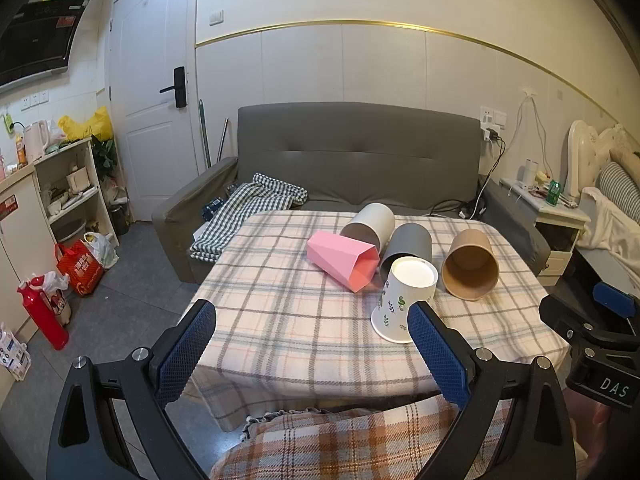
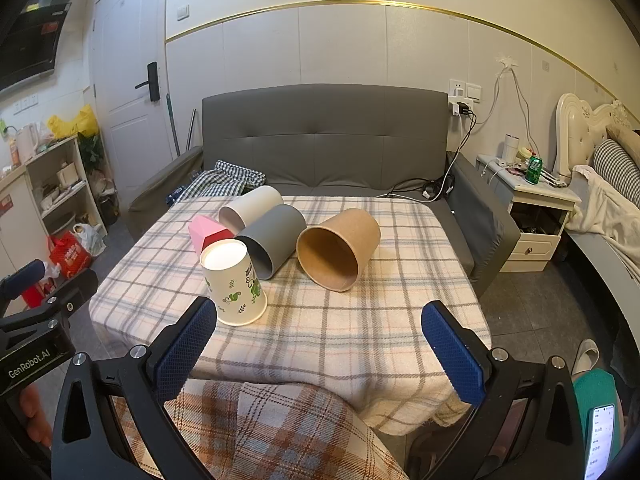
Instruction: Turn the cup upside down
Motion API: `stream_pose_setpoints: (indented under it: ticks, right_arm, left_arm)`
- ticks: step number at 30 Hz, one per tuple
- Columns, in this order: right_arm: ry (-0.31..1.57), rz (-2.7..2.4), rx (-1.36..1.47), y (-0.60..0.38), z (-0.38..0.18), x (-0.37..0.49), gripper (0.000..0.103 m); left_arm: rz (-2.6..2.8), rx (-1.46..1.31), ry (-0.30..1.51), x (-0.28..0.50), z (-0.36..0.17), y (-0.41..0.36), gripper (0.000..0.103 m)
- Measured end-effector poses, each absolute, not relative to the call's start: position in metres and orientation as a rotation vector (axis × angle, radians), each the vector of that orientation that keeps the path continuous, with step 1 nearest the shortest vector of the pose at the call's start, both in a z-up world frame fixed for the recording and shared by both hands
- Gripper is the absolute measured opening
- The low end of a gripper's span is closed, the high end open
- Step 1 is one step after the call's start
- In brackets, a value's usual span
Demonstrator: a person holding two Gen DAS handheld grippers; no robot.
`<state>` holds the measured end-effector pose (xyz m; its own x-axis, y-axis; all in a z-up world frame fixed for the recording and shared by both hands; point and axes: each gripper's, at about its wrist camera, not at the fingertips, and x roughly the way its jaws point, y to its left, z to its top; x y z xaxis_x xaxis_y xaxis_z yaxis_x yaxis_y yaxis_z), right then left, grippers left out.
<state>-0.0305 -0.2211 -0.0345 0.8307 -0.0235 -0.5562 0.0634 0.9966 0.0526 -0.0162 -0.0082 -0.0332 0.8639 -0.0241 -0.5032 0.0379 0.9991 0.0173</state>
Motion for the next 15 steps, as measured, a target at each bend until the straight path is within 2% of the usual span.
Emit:
stream_pose_setpoints:
  ticks: [15]
  right_arm:
    - [0.589,-0.046,0.07,-0.2204,-0.0347,-0.0302,0.103]
  left_arm:
    - [-0.033,0.026,0.526,-0.0153,-0.0325,-0.0081,0.099]
